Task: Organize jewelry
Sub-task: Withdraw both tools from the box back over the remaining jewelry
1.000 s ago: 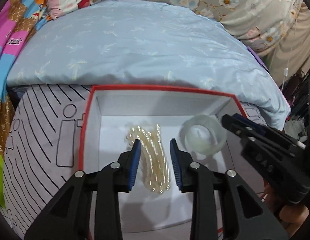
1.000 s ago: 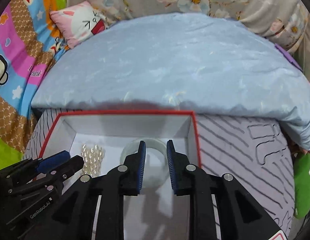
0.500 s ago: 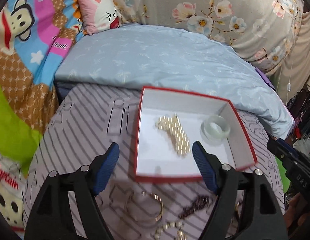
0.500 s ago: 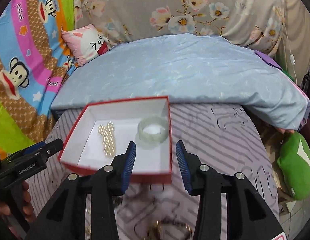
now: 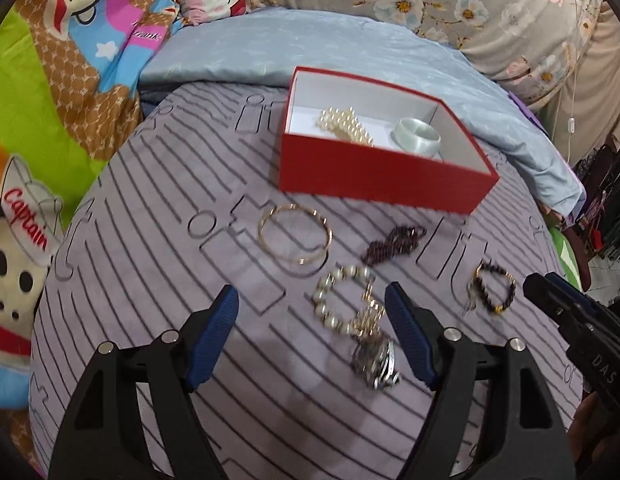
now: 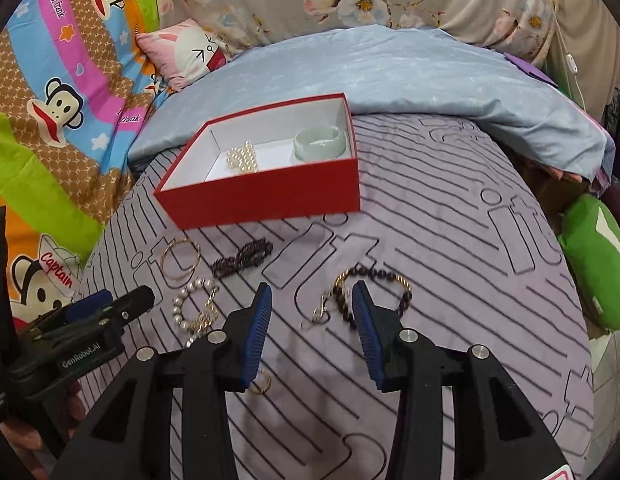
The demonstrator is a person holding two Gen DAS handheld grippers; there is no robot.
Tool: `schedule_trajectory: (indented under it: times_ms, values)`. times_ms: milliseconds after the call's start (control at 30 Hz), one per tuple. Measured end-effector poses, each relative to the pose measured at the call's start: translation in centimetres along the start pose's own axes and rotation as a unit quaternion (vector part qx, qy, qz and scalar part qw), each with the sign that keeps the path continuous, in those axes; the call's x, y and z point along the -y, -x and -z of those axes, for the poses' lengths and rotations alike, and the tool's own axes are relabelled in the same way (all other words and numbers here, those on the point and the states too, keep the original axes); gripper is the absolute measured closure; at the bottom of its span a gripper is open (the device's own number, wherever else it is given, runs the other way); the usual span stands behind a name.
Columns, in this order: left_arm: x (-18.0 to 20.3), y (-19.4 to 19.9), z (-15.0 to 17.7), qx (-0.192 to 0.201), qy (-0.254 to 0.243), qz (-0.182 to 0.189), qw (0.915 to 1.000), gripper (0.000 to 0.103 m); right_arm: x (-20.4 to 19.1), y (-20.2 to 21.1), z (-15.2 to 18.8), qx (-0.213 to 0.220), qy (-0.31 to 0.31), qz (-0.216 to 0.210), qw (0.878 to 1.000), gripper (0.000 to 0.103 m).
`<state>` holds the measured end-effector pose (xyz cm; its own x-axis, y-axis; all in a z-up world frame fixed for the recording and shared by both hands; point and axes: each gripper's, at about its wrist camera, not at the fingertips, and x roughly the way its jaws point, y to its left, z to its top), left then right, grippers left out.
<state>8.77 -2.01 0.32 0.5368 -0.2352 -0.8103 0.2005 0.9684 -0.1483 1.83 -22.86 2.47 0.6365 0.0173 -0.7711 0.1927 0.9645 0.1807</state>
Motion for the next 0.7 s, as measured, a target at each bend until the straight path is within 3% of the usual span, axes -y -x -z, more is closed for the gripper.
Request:
schedule_trajectory:
  times_ms: [367,700]
  values:
    - [0.5,0.7,3.4,-0.023,-0.002,-0.003,0.9997,0.030,-1.0,0.5,2.3,-0.012,0.008,0.002,1.000,0.062]
    - [0.8,0.6,3.8,-0.028,-0.003,-0.004,0.9996,0.030,-0.6,0.3,2.8,-0.016,0.004,0.005,1.000,0.062]
